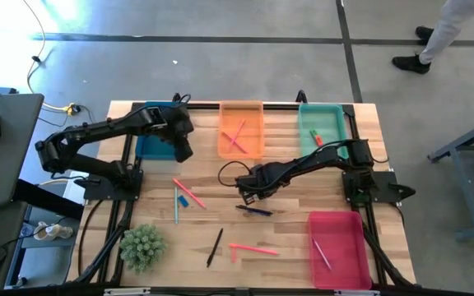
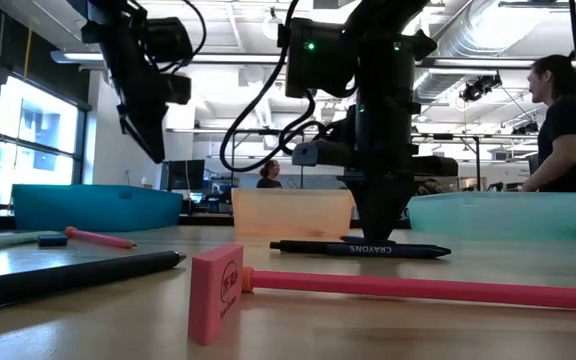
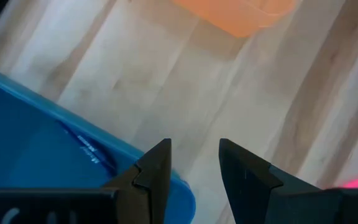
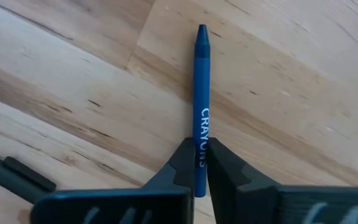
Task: Sort crayons/erasers/pens/pencils in bins
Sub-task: Put the blue crayon into the blue bin
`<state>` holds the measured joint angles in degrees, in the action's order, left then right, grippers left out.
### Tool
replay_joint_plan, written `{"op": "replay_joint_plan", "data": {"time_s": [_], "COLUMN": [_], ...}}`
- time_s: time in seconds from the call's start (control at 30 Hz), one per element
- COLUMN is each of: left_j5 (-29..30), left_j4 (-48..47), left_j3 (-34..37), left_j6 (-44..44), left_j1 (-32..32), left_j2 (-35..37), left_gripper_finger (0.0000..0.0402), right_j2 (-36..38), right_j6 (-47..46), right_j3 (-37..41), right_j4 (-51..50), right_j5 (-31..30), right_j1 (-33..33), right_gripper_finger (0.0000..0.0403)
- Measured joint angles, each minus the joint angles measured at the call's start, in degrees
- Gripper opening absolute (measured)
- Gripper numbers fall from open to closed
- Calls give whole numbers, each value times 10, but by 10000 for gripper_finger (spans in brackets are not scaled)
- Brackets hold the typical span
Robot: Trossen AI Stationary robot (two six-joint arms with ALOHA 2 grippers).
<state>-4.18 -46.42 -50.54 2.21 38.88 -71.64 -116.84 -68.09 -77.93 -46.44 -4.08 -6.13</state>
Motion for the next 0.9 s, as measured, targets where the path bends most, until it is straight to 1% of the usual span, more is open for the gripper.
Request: {"op": "replay_joint_plan", "data": {"time_s": [0.17,0.23,0.43,0.5,0.63,0.8,0.9], "left_j5": [-41,-49,-50,-64,-133,-244,-288], "left_j4": [-1,-1,-1,-1,0,3,5], "left_j3": [0,0,0,0,0,0,0], "left_j6": [32,46,91,103,109,109,109], "left_j1": [28,35,60,69,85,92,91], "left_j2": [0,0,0,0,0,0,0], "left_gripper_finger": [122,122,122,122,122,122,122], "right_j2": [-2,-5,-5,-4,-4,-4,-4], "right_j6": [21,26,59,67,82,125,150], "right_j3": [-13,-26,-53,-59,-72,-104,-133], "right_j4": [-10,-13,32,54,76,93,91], "right_j5": [3,1,-3,-4,-6,-8,-32], "right_j1": [0,0,0,0,0,0,0], "right_gripper_finger": [6,5,5,5,5,5,5]}}
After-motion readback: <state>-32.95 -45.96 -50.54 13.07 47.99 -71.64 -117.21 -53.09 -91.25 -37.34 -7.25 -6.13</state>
